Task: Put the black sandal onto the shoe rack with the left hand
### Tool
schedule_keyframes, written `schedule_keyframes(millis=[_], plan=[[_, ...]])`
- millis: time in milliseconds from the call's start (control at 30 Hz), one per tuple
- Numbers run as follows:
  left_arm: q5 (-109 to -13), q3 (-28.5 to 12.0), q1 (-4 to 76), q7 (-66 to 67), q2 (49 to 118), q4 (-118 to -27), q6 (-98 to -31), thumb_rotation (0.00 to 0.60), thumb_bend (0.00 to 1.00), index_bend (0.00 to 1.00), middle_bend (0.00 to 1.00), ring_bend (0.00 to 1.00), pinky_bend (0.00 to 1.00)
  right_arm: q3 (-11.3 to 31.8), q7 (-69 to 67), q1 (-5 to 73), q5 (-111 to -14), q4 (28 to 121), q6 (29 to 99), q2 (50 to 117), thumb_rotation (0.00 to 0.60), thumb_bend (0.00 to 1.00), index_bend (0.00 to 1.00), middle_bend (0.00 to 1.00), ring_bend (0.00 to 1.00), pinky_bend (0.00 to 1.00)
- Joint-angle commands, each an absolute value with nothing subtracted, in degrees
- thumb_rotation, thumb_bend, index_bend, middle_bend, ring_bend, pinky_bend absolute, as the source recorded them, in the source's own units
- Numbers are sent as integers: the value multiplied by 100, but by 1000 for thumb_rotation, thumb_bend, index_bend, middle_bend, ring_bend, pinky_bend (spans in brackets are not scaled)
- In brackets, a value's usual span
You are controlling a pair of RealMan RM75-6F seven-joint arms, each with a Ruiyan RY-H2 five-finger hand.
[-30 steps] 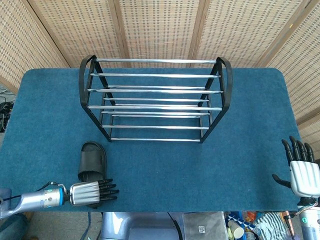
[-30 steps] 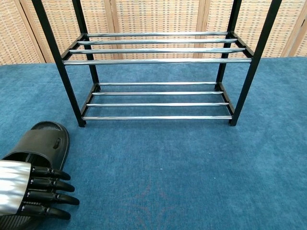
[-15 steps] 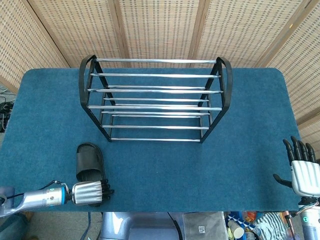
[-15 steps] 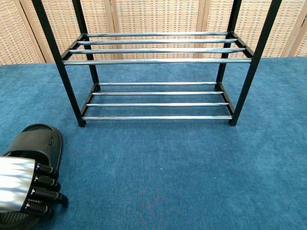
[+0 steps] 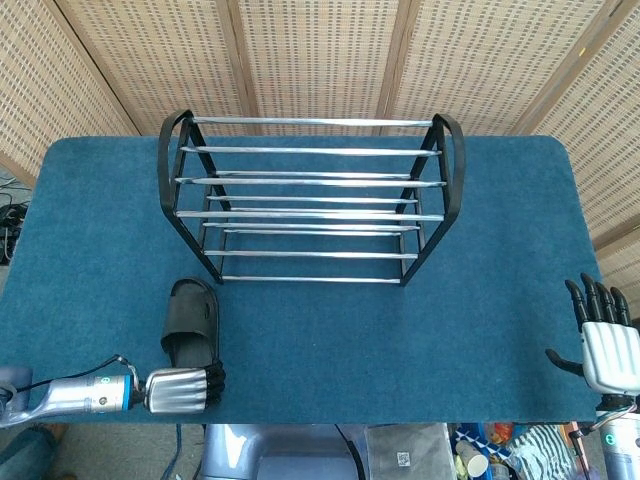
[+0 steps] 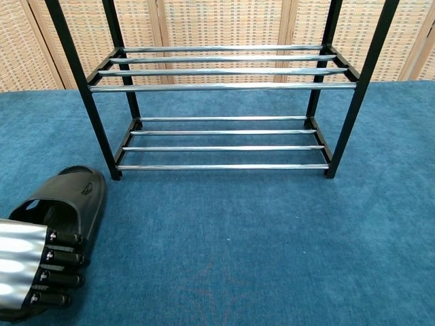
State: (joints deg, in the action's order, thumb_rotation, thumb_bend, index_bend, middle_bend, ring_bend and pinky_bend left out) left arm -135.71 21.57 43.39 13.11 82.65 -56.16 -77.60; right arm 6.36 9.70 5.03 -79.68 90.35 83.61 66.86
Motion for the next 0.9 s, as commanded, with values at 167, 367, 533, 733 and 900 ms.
schedule_keyframes(millis=[167, 367, 533, 733, 900], plan=[[-13752, 2066, 4607, 2208, 8029, -6470, -7304, 600, 141, 711, 663, 568, 464, 635, 951, 505, -7933, 9065, 8325, 6658, 600, 0, 0, 0, 0, 0], [-13745, 1937, 4827, 2720, 7925, -7065, -6670, 600, 141, 711, 665, 569, 466, 630, 900, 512, -7925, 9095, 8290, 6622, 600, 0, 0, 0, 0, 0], [-13835, 1735, 5198, 2824, 8055, -7148, -6332, 600, 141, 711, 665, 569, 466, 629, 858, 516, -7913, 9102, 8266, 6600, 600, 0, 0, 0, 0, 0], [-13771, 1584, 5511, 2761, 8186, -7183, -6018, 600, 141, 711, 665, 569, 466, 630, 801, 532, -7875, 9082, 8204, 6584, 600, 0, 0, 0, 0, 0], [-13828, 1587, 5647, 2769, 8294, -7084, -6032, 600, 141, 711, 665, 569, 465, 633, 759, 552, -7836, 9058, 8141, 6582, 600, 0, 0, 0, 0, 0]])
